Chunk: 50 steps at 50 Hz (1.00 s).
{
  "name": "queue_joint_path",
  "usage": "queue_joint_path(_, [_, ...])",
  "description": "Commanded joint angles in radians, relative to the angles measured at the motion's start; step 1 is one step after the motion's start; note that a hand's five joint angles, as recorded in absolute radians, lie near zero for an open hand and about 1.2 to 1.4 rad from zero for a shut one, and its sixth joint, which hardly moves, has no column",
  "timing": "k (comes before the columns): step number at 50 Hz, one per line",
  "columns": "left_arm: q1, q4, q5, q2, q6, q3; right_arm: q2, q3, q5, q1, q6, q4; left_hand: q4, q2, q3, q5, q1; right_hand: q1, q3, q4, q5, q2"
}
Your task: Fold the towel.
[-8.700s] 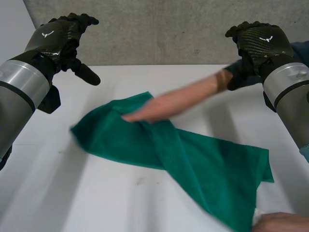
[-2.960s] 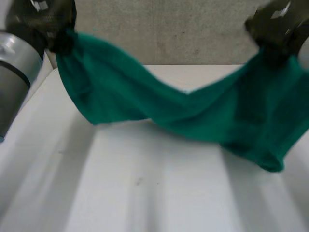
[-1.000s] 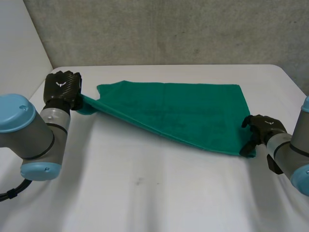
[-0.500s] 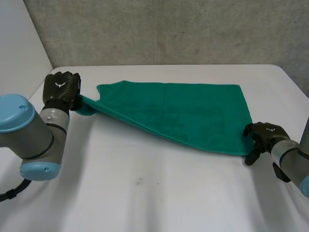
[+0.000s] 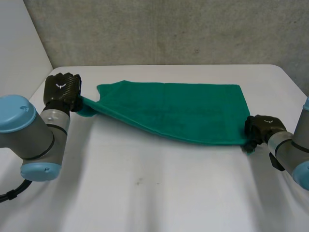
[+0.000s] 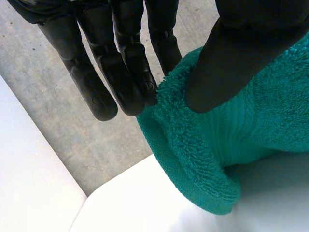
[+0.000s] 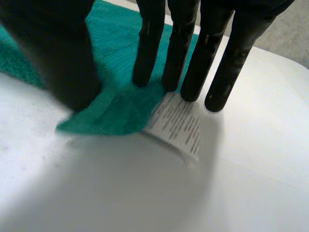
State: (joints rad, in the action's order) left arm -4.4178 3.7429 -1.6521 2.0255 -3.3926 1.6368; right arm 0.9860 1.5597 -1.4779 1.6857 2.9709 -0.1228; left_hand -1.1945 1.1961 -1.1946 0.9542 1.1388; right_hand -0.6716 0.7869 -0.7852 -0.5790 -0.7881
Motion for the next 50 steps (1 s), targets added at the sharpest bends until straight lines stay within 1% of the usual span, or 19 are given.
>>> queue_joint_path(1, [0.000,-0.003,-0.001,-0.001,-0.002,0.000,0.008,-0.032,-0.001,0.000,0.007,-0.006,-0.202,0.200,-0.202,0.268,0.257,-0.725,0.609,-0.611,-0.643,-0.608])
queue_joint_path(4, [0.000,-0.026,-0.003,-0.011,-0.004,0.002,0.045,-0.038,0.002,-0.004,0.007,0.000,-0.202,0.200,-0.202,0.268,0.257,-0.725,0.609,-0.611,-0.643,-0.608])
queue_joint_path(8, [0.003,-0.104,-0.002,-0.024,-0.008,0.003,0.199,-0.043,0.002,-0.004,-0.015,0.015,-0.202,0.200,-0.202,0.268,0.257,-0.725,0.609,-0.611,-0.643,-0.608])
queue_joint_path(11, [0.003,-0.199,-0.001,-0.085,-0.011,0.006,0.302,-0.047,0.010,-0.009,-0.093,0.081,-0.202,0.200,-0.202,0.268,0.257,-0.725,0.609,-0.611,-0.643,-0.608])
queue_joint_path(15, [-0.008,-0.351,-0.002,-0.177,-0.013,0.020,0.419,-0.062,0.036,-0.017,-0.350,0.247,-0.202,0.200,-0.202,0.268,0.257,-0.725,0.609,-0.611,-0.643,-0.608])
queue_joint_path(16, [-0.008,-0.351,-0.001,-0.177,-0.013,0.020,0.466,-0.061,0.036,-0.035,-0.462,0.315,-0.202,0.200,-0.202,0.268,0.257,-0.725,0.609,-0.611,-0.643,-0.608])
queue_joint_path(17, [-0.024,-0.444,0.000,-0.241,-0.028,0.037,0.485,-0.058,0.034,-0.044,-0.517,0.350,-0.202,0.200,-0.202,0.268,0.257,-0.725,0.609,-0.611,-0.643,-0.608])
queue_joint_path(20, [-0.043,-0.543,0.000,-0.313,-0.071,0.063,0.523,-0.044,0.030,-0.064,-0.717,0.466,-0.202,0.200,-0.202,0.268,0.257,-0.725,0.609,-0.611,-0.643,-0.608])
queue_joint_path(22, [-0.049,-0.616,0.003,-0.366,-0.131,0.098,0.534,-0.033,0.030,-0.067,-0.786,0.512,-0.202,0.200,-0.202,0.268,0.257,-0.725,0.609,-0.611,-0.643,-0.608])
queue_joint_path(26, [-0.049,-0.655,0.029,-0.412,-0.217,0.178,0.553,-0.004,0.034,-0.067,-0.839,0.569,-0.202,0.200,-0.202,0.268,0.257,-0.725,0.609,-0.611,-0.643,-0.608])
queue_joint_path(32, [-0.046,-0.624,0.092,-0.389,-0.240,0.236,0.520,0.091,0.041,-0.058,-0.852,0.562,-0.202,0.200,-0.202,0.268,0.257,-0.725,0.609,-0.611,-0.643,-0.608])
queue_joint_path(34, [-0.046,-0.585,0.100,-0.285,-0.246,0.227,0.436,0.100,0.034,-0.052,-0.855,0.554,-0.202,0.200,-0.202,0.268,0.257,-0.725,0.609,-0.611,-0.643,-0.608])
queue_joint_path(36, [-0.043,-0.574,0.100,-0.261,-0.251,0.221,0.404,0.097,0.033,-0.049,-0.855,0.549,-0.202,0.200,-0.202,0.268,0.257,-0.725,0.609,-0.611,-0.643,-0.608])
queue_joint_path(37, [-0.041,-0.563,0.100,-0.239,-0.252,0.207,0.319,0.067,0.022,-0.037,-0.854,0.536,-0.202,0.200,-0.202,0.268,0.257,-0.725,0.609,-0.611,-0.643,-0.608])
queue_joint_path(39, [-0.038,-0.528,0.097,-0.160,-0.252,0.131,0.295,0.053,0.015,-0.032,-0.852,0.532,-0.202,0.200,-0.202,0.268,0.257,-0.725,0.609,-0.611,-0.643,-0.608])
queue_joint_path(44, [-0.035,-0.500,0.094,-0.058,-0.255,-0.050,0.203,-0.139,-0.073,0.014,-0.833,0.486,-0.202,0.200,-0.202,0.268,0.257,-0.725,0.609,-0.611,-0.643,-0.608])
queue_joint_path(48, [-0.031,-0.465,0.080,-0.010,-0.280,-0.262,0.149,-0.381,-0.136,0.068,-0.761,0.421,-0.202,0.200,-0.202,0.268,0.257,-0.725,0.609,-0.611,-0.643,-0.608])
queue_joint_path(49, [-0.031,-0.430,0.065,0.005,-0.301,-0.353,0.137,-0.494,-0.157,0.078,-0.701,0.376,-0.202,0.200,-0.202,0.268,0.257,-0.725,0.609,-0.611,-0.643,-0.608])
queue_joint_path(50, [-0.031,-0.404,0.055,0.013,-0.313,-0.397,0.137,-0.495,-0.157,0.078,-0.701,0.376,-0.202,0.200,-0.202,0.268,0.257,-0.725,0.609,-0.611,-0.643,-0.608])
